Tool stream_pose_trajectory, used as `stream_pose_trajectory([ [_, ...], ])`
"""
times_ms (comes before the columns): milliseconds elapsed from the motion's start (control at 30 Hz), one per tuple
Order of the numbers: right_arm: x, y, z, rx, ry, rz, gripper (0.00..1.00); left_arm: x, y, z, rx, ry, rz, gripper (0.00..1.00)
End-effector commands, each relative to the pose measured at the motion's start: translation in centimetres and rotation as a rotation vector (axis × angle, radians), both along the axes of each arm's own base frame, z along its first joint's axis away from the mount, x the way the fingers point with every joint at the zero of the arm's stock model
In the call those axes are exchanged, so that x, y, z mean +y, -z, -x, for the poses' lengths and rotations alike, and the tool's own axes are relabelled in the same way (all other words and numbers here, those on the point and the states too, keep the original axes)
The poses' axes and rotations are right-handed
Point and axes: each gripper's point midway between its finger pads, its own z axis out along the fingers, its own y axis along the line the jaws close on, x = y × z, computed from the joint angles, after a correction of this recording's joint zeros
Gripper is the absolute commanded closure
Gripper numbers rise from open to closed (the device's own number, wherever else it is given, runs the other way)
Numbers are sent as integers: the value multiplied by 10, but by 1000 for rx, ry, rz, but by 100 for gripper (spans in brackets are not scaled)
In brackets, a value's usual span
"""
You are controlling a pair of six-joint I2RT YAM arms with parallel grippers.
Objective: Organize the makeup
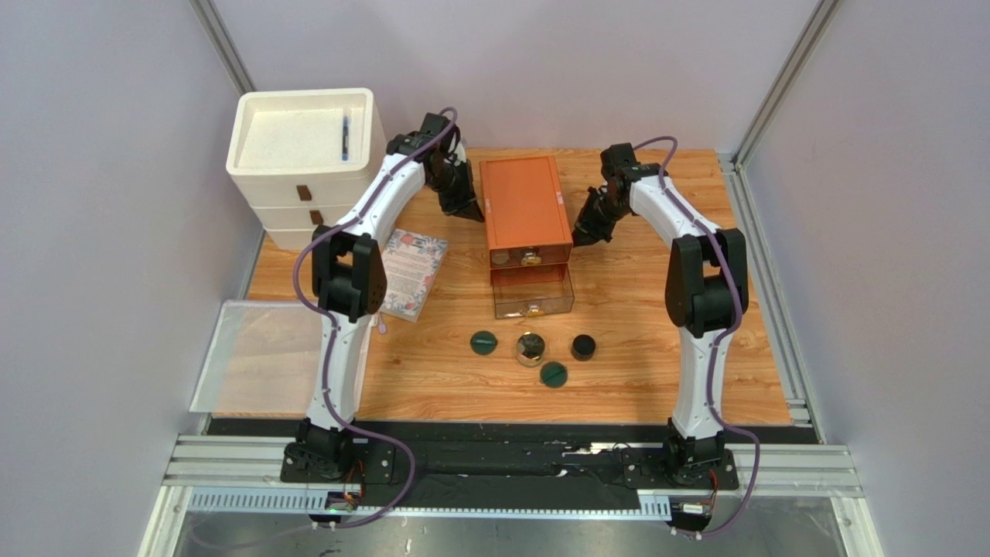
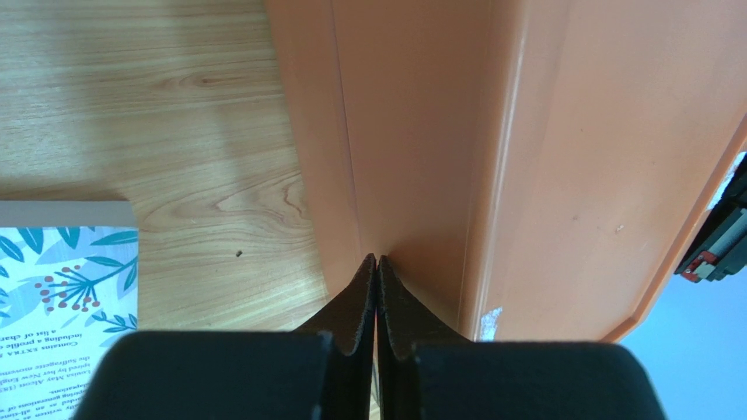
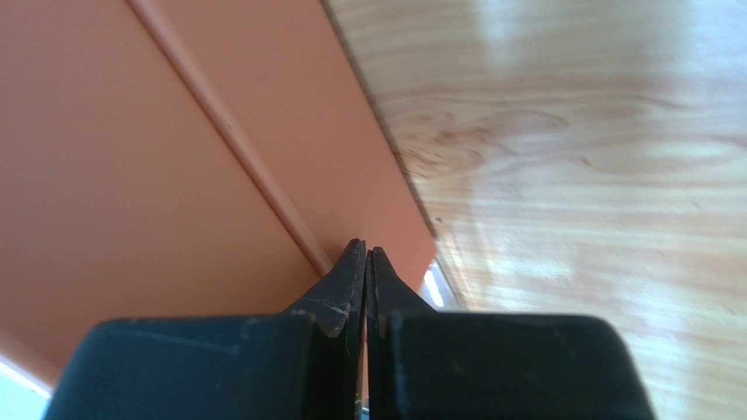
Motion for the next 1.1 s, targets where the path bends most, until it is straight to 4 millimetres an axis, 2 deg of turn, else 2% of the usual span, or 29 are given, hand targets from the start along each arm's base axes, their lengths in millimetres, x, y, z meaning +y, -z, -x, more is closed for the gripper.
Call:
stream_pose_trajectory([
  [0,-24,-42,2,-118,31,94,100,-12,-48,-6,-117,0,51,100],
  [33,-28,-43,6,-121,27,113,100,-7,-64,-5,-149,-16,50,100],
  [100,-39,-57,14,-158,0,169,100,14,-73,-11,-166,-80,20,100],
  [167,-47,-69,25,-188,-40,201,98,26,-96,-13,-211,-116,16,100],
  [200,-47,-71,33,-187,-63,204,94,31,-105,-15,-234,-123,22,100],
  [233,-48,-74,39,-192,-81,205,89,31,-124,-15,-282,-110,40,100],
  [267,-47,-77,52,-203,-128,206,72,29,-132,-15,-302,-99,54,100],
  [333,-47,-84,69,-216,-173,214,62,20,-150,-12,-336,-61,110,100],
  [367,-43,-76,82,-194,-208,214,54,16,-154,-11,-342,-47,126,100],
  [400,-43,-73,91,-191,-250,222,50,12,-156,-9,-343,-34,139,100],
  [467,-32,-70,109,-184,-322,210,44,0,-156,-6,-343,8,168,100],
  [500,-32,-57,124,-145,-362,215,42,-9,-151,-3,-330,28,173,100],
  [567,-21,-49,142,-117,-423,196,36,-24,-144,3,-306,72,200,100],
  [600,-20,-39,153,-88,-451,202,36,-30,-137,5,-292,86,201,100],
  [633,-20,-36,159,-79,-467,216,35,-41,-132,11,-280,109,202,100],
  [733,-13,-26,179,-47,-532,250,34,-56,-120,19,-252,131,197,100],
  [900,-10,1,201,27,-579,303,33,-65,-93,23,-142,127,232,100],
  [1067,-19,27,223,111,-598,373,33,-71,-73,29,-84,131,227,100],
])
